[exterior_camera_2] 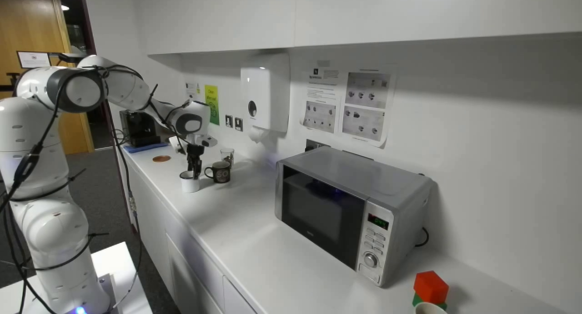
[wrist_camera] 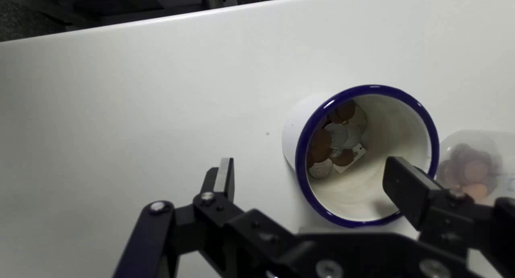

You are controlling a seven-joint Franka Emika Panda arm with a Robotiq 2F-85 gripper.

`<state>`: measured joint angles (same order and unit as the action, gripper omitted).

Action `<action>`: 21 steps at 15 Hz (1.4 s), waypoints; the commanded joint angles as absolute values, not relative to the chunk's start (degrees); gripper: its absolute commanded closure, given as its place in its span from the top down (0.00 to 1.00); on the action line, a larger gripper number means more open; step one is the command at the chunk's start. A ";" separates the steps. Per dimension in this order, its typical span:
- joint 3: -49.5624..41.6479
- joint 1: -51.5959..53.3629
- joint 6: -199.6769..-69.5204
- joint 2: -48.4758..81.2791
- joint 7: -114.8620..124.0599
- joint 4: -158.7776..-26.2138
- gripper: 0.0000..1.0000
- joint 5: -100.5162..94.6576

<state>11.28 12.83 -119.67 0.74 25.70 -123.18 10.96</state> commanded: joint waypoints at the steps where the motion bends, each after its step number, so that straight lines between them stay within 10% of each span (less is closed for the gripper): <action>1: 11.45 12.54 -122.82 0.16 24.71 -125.23 1.00 9.93; 14: 10.93 12.54 -128.97 4.32 24.02 -126.24 0.99 8.75; 15: 10.84 12.50 -128.82 4.42 23.97 -126.34 0.74 8.85; 21: 10.54 12.49 -128.06 4.77 24.12 -126.67 0.37 9.06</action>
